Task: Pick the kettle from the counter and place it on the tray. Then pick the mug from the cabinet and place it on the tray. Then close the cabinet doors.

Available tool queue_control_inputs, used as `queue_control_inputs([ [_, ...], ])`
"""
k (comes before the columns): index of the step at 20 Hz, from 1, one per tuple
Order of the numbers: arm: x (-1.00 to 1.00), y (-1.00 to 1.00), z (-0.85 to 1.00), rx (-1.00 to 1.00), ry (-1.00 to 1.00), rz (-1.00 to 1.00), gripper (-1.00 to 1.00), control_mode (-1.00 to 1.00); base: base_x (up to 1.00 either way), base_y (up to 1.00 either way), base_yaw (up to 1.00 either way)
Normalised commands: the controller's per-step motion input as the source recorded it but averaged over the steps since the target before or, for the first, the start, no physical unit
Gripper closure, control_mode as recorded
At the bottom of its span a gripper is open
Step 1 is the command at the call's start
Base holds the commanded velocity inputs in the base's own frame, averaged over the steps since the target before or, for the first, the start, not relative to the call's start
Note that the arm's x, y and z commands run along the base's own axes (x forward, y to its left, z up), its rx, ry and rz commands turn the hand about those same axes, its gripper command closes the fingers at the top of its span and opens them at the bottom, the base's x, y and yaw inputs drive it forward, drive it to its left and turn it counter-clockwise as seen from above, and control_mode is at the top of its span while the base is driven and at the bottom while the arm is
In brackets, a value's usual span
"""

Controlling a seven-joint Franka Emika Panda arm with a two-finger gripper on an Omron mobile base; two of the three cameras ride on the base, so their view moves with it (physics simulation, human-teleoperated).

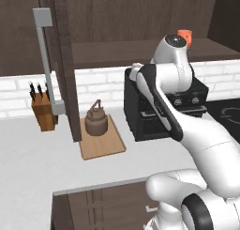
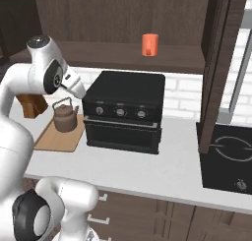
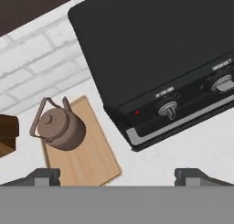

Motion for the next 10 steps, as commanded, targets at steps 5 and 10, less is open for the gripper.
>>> queue_control_inputs([
  [5, -0.07, -0.87, 0.00, -0.01, 0.00, 0.01, -1.00, -1.00, 0.00, 0.00, 0.00],
  [10, 0.00, -0.80, 0.08, 0.00, 0.00, 0.05, -1.00, -1.00, 0.00, 0.00, 0.00],
])
